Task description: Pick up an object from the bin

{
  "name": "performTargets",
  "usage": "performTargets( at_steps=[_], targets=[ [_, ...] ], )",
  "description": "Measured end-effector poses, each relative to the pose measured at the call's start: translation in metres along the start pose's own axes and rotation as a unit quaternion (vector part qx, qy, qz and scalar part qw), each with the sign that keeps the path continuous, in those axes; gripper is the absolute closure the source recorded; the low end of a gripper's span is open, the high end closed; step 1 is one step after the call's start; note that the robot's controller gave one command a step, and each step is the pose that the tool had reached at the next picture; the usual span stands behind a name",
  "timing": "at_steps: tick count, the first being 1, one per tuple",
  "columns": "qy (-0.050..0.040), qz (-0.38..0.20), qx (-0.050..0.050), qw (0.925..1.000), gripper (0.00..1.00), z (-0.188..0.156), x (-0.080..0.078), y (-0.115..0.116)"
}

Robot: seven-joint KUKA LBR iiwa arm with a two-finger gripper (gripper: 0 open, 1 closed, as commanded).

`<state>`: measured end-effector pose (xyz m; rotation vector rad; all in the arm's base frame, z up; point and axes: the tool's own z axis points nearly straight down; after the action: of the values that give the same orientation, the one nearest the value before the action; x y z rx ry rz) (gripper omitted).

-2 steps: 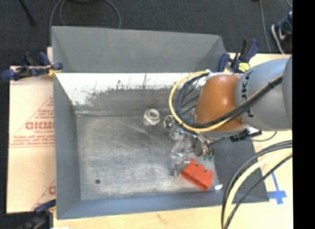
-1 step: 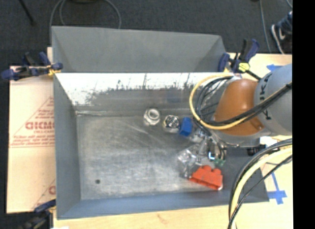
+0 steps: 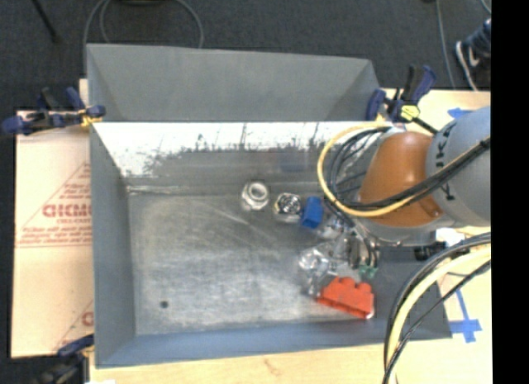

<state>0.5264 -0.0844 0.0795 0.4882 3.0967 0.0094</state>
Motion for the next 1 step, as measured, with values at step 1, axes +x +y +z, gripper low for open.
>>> performTargets(
  at_steps=[1],
  targets=[
    [-0.0013,-0.025,0.002,0.9997,1.00,-0.0785,-0.0050,0.0056]
  ],
)
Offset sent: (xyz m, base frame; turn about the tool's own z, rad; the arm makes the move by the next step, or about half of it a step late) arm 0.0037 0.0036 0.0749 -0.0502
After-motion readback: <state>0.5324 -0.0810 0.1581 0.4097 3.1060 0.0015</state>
